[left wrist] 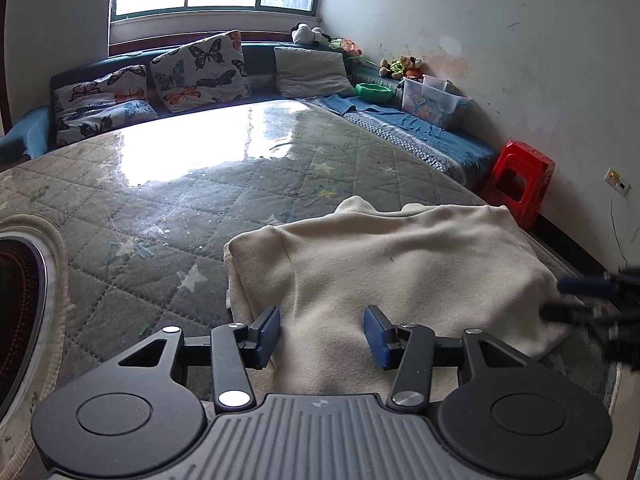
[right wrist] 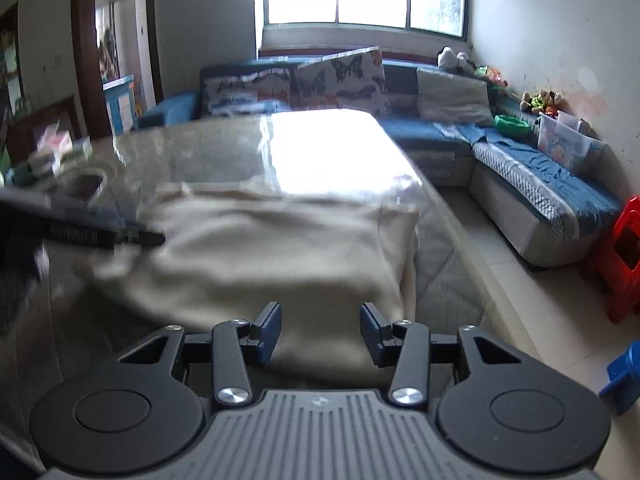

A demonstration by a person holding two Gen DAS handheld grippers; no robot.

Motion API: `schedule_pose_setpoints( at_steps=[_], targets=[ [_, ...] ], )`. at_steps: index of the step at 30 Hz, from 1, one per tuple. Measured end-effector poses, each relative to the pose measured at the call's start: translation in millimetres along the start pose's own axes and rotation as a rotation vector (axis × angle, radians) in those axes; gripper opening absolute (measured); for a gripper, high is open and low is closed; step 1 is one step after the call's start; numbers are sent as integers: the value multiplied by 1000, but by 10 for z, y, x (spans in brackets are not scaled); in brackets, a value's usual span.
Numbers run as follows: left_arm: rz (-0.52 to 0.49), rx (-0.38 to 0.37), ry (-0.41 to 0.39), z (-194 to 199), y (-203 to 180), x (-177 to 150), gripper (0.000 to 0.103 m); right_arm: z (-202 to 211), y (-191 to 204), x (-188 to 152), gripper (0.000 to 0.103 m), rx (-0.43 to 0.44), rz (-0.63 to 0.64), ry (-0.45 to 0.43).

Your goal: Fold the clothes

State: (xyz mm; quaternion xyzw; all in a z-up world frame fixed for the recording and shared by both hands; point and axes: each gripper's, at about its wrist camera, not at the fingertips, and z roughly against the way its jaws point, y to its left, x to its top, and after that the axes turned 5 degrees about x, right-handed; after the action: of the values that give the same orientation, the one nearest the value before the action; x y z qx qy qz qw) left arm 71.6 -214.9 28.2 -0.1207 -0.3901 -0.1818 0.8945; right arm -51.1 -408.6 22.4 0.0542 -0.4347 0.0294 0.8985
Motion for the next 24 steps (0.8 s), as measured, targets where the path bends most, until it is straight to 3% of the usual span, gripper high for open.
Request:
schedule_pose_setpoints(
  at_steps=[4,13,24],
  targets=[
    [-1,5,1,-3,-13,-11,51,-176,-78,194,44,0,-14,-32],
    [-6,9,1,-14,-24,-26,53,-819,-294,385,45,-31,-83,17],
    [-11,12,5,-13,-36,-30,55,-1092,-9,567,51,-20,-19,14]
  ],
)
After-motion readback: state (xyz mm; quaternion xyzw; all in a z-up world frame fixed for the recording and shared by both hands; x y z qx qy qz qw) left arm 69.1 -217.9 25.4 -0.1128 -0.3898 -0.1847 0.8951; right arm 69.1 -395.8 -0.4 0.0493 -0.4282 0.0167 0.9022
